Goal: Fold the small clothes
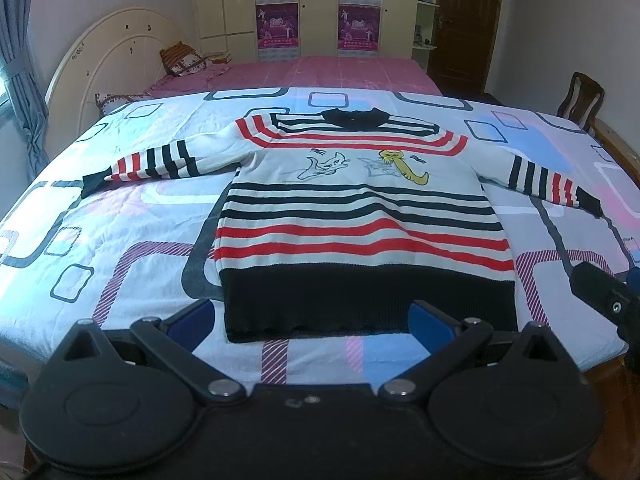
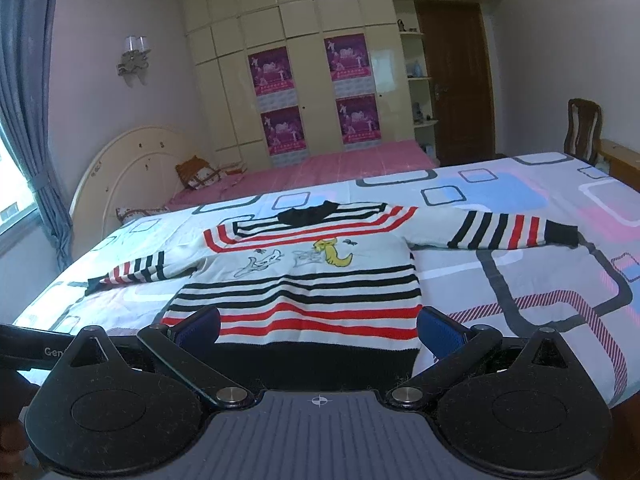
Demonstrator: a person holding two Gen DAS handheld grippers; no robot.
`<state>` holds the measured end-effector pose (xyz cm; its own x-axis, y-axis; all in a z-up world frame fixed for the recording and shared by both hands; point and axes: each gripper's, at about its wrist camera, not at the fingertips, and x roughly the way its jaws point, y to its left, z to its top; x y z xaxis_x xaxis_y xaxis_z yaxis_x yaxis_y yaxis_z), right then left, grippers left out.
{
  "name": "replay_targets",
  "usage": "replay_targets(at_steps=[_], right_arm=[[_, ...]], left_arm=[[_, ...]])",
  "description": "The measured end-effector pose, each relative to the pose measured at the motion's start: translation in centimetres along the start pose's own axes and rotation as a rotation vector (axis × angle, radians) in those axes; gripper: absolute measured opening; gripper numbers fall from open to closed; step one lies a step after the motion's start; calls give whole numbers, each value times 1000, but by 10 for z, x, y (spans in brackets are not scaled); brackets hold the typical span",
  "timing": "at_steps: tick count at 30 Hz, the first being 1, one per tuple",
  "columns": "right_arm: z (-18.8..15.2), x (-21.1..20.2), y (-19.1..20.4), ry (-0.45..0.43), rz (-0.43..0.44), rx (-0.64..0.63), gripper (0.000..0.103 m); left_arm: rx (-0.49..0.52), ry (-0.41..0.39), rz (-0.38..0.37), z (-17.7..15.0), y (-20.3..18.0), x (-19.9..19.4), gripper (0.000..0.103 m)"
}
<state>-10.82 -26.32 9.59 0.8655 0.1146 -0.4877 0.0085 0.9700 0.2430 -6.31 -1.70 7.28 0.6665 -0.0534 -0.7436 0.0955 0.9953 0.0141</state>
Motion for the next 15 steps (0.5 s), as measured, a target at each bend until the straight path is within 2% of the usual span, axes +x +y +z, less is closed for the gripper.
replay_targets(at_steps=[15], right_arm=[[2,7,-7,0,-2,11,103]], left_arm=[[-12,7,14,2,-7,4,103]])
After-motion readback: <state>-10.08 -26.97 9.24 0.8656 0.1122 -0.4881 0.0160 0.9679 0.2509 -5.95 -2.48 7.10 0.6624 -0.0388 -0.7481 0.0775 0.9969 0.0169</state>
